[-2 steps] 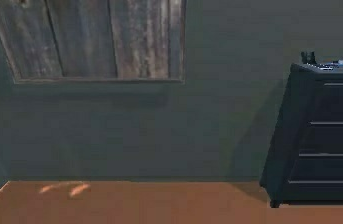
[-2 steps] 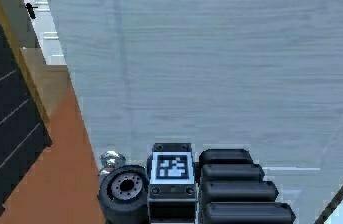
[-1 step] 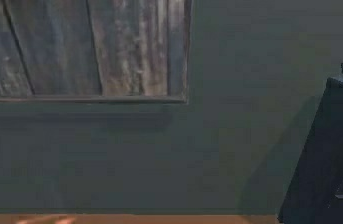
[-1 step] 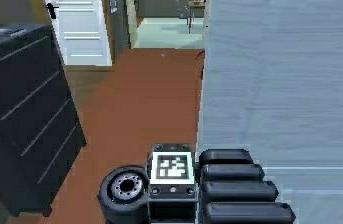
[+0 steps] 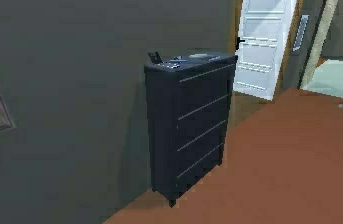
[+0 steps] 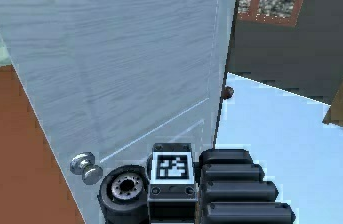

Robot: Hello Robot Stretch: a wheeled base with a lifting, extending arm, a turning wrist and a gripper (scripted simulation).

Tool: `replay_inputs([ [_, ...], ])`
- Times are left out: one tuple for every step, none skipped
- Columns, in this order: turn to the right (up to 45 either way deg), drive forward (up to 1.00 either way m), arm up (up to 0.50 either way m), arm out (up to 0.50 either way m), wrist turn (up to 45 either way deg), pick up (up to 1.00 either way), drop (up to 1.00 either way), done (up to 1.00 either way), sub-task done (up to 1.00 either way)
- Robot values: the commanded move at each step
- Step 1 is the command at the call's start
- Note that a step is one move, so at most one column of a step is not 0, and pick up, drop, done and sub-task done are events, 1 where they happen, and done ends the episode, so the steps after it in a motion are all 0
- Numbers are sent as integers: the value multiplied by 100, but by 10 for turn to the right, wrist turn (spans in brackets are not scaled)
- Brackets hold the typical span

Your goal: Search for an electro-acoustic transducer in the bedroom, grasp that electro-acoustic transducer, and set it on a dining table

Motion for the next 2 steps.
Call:
replay_inputs([
  [60,0,0,0,0,0,0,0,0],
  [0,35,0,0,0,0,0,0,0],
])
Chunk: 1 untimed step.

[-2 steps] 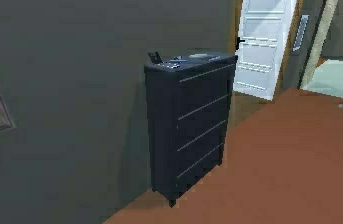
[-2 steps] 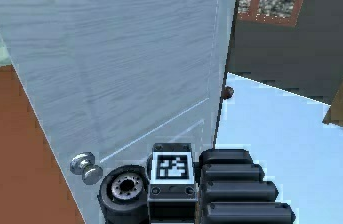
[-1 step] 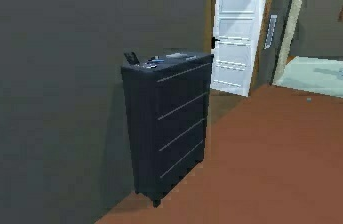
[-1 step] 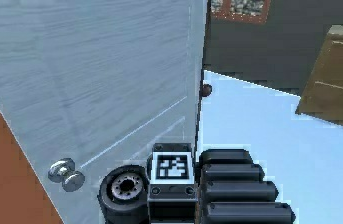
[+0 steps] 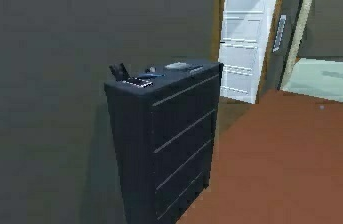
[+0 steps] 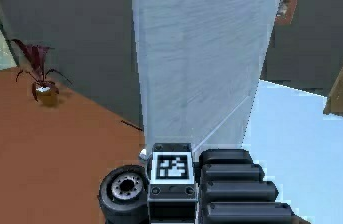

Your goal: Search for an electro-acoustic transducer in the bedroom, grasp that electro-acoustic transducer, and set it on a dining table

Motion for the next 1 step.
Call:
replay_inputs([
  [330,0,0,0,0,0,0,0,0],
])
